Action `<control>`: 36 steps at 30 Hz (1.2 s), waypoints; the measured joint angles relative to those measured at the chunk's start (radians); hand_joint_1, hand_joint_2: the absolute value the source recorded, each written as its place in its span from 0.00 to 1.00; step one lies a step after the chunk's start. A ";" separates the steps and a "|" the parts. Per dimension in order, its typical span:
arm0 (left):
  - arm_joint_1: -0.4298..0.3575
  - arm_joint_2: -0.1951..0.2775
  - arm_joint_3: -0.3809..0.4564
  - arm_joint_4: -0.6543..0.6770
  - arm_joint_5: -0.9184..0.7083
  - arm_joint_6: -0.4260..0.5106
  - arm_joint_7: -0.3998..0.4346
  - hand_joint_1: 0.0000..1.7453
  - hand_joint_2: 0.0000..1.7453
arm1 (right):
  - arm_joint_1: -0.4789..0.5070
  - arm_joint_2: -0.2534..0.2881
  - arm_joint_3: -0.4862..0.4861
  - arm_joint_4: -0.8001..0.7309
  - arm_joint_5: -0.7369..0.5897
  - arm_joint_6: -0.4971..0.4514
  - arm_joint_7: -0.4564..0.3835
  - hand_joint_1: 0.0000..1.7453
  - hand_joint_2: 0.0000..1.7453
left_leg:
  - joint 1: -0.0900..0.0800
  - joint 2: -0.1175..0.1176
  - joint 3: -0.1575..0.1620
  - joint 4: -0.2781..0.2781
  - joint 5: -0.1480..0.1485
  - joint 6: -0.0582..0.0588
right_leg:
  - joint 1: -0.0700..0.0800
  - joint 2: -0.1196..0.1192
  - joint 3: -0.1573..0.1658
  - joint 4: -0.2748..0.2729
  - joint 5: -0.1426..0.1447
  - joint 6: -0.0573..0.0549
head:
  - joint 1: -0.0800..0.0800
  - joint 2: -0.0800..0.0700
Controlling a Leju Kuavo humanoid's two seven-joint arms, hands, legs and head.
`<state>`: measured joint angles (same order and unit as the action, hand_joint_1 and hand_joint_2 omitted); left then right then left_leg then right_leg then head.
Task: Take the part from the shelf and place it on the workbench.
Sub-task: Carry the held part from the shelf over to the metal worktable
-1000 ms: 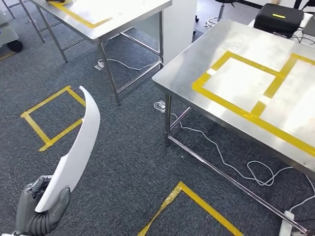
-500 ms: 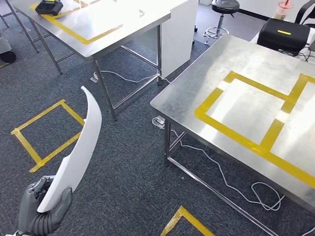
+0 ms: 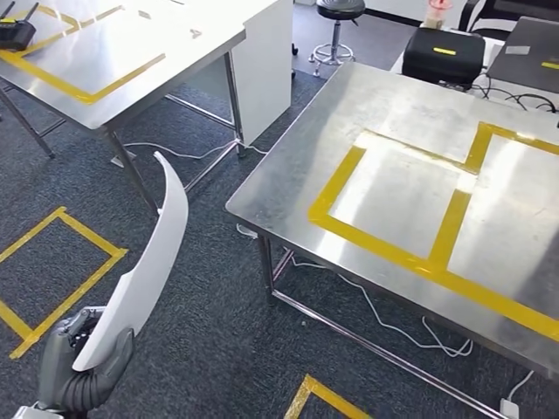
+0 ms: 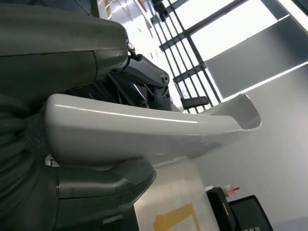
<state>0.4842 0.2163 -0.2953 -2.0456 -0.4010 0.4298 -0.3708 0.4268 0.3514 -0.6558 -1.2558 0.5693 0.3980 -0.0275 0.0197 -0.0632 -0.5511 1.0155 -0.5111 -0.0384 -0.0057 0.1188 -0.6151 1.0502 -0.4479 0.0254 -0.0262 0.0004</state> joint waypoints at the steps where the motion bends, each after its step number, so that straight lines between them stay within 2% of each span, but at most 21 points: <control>1: -0.001 0.000 0.000 0.000 -0.001 0.000 0.001 0.97 1.00 | 0.003 0.000 0.001 0.000 0.000 0.000 0.000 0.00 0.00 | -0.001 0.006 0.002 -0.001 0.006 0.009 | -0.001 0.008 -0.003 -0.004 -0.001 0.007 | 0.000 0.000; 2: -0.002 0.000 -0.001 0.000 -0.003 0.000 0.001 0.97 1.00 | 0.006 0.000 0.001 -0.001 0.001 0.001 0.000 0.00 0.00 | -0.001 0.014 0.006 -0.003 0.016 0.017 | -0.002 0.005 -0.005 -0.005 -0.002 0.013 | 0.000 0.000; 4: -0.004 0.000 -0.002 0.000 -0.006 0.000 0.001 0.97 1.00 | 0.010 0.000 0.002 -0.002 0.001 0.001 0.000 0.00 0.00 | 0.000 0.033 0.012 -0.007 0.020 0.029 | 0.001 -0.038 -0.019 0.030 -0.029 0.021 | 0.005 0.000; 6: -0.003 0.000 -0.002 0.001 -0.006 0.000 0.002 0.97 1.00 | 0.008 0.000 0.004 -0.003 0.002 0.001 0.000 0.00 0.00 | -0.003 0.054 0.015 -0.008 0.017 0.037 | 0.003 -0.091 -0.070 0.142 -0.092 0.025 | 0.011 0.000; 7: -0.002 0.000 -0.002 0.002 -0.007 -0.001 0.003 0.97 1.00 | 0.006 0.000 0.005 -0.003 0.004 0.002 0.000 0.00 0.00 | -0.006 0.066 0.018 -0.008 0.014 0.041 | 0.003 -0.103 -0.100 0.205 -0.120 0.026 | 0.012 0.000; 9: -0.002 0.001 -0.002 0.004 -0.007 -0.003 0.009 0.97 1.00 | 0.005 0.000 0.008 -0.003 0.013 0.003 -0.002 0.00 0.00 | -0.010 0.087 0.025 -0.008 0.006 0.044 | 0.003 -0.111 -0.121 0.251 -0.124 0.025 | 0.013 0.000; 12: -0.002 0.001 -0.002 0.006 -0.011 -0.013 0.015 0.97 1.00 | 0.003 0.000 0.009 -0.003 0.034 0.006 -0.010 0.00 0.00 | -0.013 0.112 0.047 -0.008 -0.015 0.039 | 0.009 -0.137 -0.034 0.093 -0.043 0.015 | 0.012 0.000; 14: -0.002 0.001 -0.002 0.006 -0.015 -0.018 0.015 0.97 1.00 | -0.004 0.000 0.009 -0.003 0.044 0.007 -0.017 0.00 0.00 | -0.016 0.123 0.060 -0.010 -0.034 0.029 | 0.015 -0.159 0.010 0.014 -0.035 0.007 | 0.012 0.000; 17: -0.004 0.000 -0.002 0.007 -0.021 -0.025 0.019 0.97 1.00 | -0.007 0.000 0.010 -0.002 0.056 0.008 -0.021 0.00 0.00 | -0.013 0.135 0.080 -0.022 -0.049 0.009 | 0.018 -0.143 0.026 -0.003 -0.055 -0.009 | 0.012 0.000; 19: -0.007 0.000 -0.003 0.007 -0.025 -0.029 0.021 0.97 1.00 | -0.005 0.000 0.009 -0.002 0.060 0.009 -0.024 0.00 0.00 | -0.011 0.115 0.076 0.011 -0.060 -0.003 | 0.011 -0.126 0.058 -0.019 -0.056 -0.019 | 0.008 0.000; 20: -0.009 0.000 -0.003 0.008 -0.027 -0.030 0.022 0.97 1.00 | -0.007 0.000 0.008 -0.002 0.062 0.009 -0.025 0.00 0.00 | -0.010 0.097 0.049 0.060 -0.071 -0.008 | 0.006 -0.118 0.076 -0.026 -0.057 -0.022 | 0.006 0.000; 23: -0.007 0.000 -0.003 0.011 -0.028 -0.033 0.029 0.97 1.00 | -0.012 0.000 0.008 -0.001 0.066 0.010 -0.028 0.00 0.00 | -0.008 0.074 -0.106 0.251 -0.093 -0.018 | 0.002 -0.089 0.121 -0.039 -0.084 -0.027 | 0.002 0.000; 24: -0.007 0.000 -0.003 0.013 -0.029 -0.033 0.030 0.97 1.00 | -0.011 0.000 0.008 -0.001 0.068 0.010 -0.029 0.00 0.00 | -0.008 0.073 -0.145 0.270 -0.068 -0.020 | -0.001 -0.077 0.139 -0.043 -0.098 -0.026 | 0.002 0.000; 25: -0.006 0.000 -0.003 0.014 -0.030 -0.034 0.031 0.97 1.00 | -0.010 0.000 0.008 0.000 0.070 0.010 -0.029 0.00 0.00 | -0.007 0.071 -0.164 0.248 -0.017 -0.021 | -0.003 -0.066 0.161 -0.047 -0.113 -0.024 | 0.002 0.000; 27: -0.006 0.000 -0.004 0.015 -0.033 -0.034 0.032 0.97 1.00 | -0.007 0.000 0.008 0.001 0.074 0.011 -0.030 0.00 0.00 | -0.007 0.067 -0.157 0.125 0.115 -0.021 | -0.009 -0.048 0.206 -0.056 -0.147 -0.017 | 0.001 0.000; 28: -0.006 0.000 -0.004 0.015 -0.035 -0.034 0.033 0.97 1.00 | -0.007 0.000 0.007 0.001 0.075 0.011 -0.031 0.00 0.00 | -0.008 0.064 -0.144 0.066 0.150 -0.020 | -0.009 -0.040 0.225 -0.059 -0.166 -0.012 | -0.001 0.000; 29: -0.006 0.000 -0.004 0.015 -0.037 -0.034 0.034 0.97 1.00 | -0.006 0.000 0.007 0.001 0.077 0.013 -0.031 0.00 0.00 | -0.009 0.062 -0.134 0.029 0.163 -0.017 | -0.009 -0.034 0.241 -0.066 -0.180 -0.006 | -0.002 0.000; 31: -0.007 0.001 -0.005 0.016 -0.040 -0.033 0.036 0.97 1.00 | -0.005 0.000 0.008 0.001 0.080 0.019 -0.033 0.00 0.00 | -0.011 0.058 -0.116 0.006 0.133 -0.003 | -0.005 -0.029 0.272 -0.082 -0.184 0.008 | -0.004 0.000; 33: -0.009 0.001 -0.006 0.016 -0.043 -0.033 0.037 0.97 1.00 | -0.005 0.000 0.009 0.000 0.083 0.025 -0.033 0.00 0.00 | -0.006 0.058 -0.085 -0.005 0.109 0.015 | -0.003 -0.041 0.264 -0.034 -0.145 0.021 | -0.001 0.000; 35: -0.010 0.001 -0.006 0.016 -0.045 -0.033 0.037 0.97 1.00 | -0.008 0.000 0.011 0.000 0.090 0.029 -0.032 0.00 0.00 | -0.002 0.061 -0.039 -0.018 0.088 0.025 | -0.001 -0.075 0.186 0.102 -0.110 0.030 | 0.005 0.000; 36: -0.010 0.001 -0.007 0.017 -0.044 -0.034 0.036 0.97 1.00 | -0.009 0.000 0.012 0.001 0.094 0.031 -0.032 0.00 0.00 | -0.001 0.063 -0.018 -0.025 0.078 0.028 | 0.000 -0.093 0.137 0.169 -0.122 0.031 | 0.009 0.000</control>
<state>0.4737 0.2172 -0.3020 -2.0289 -0.4453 0.3958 -0.3345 0.4174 0.3515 -0.6441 -1.2551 0.6635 0.4288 -0.0598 0.0184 -0.0004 -0.5692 0.9902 -0.4335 -0.0105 -0.0060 0.0254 -0.4782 1.2192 -0.5699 0.0568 -0.0175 0.0003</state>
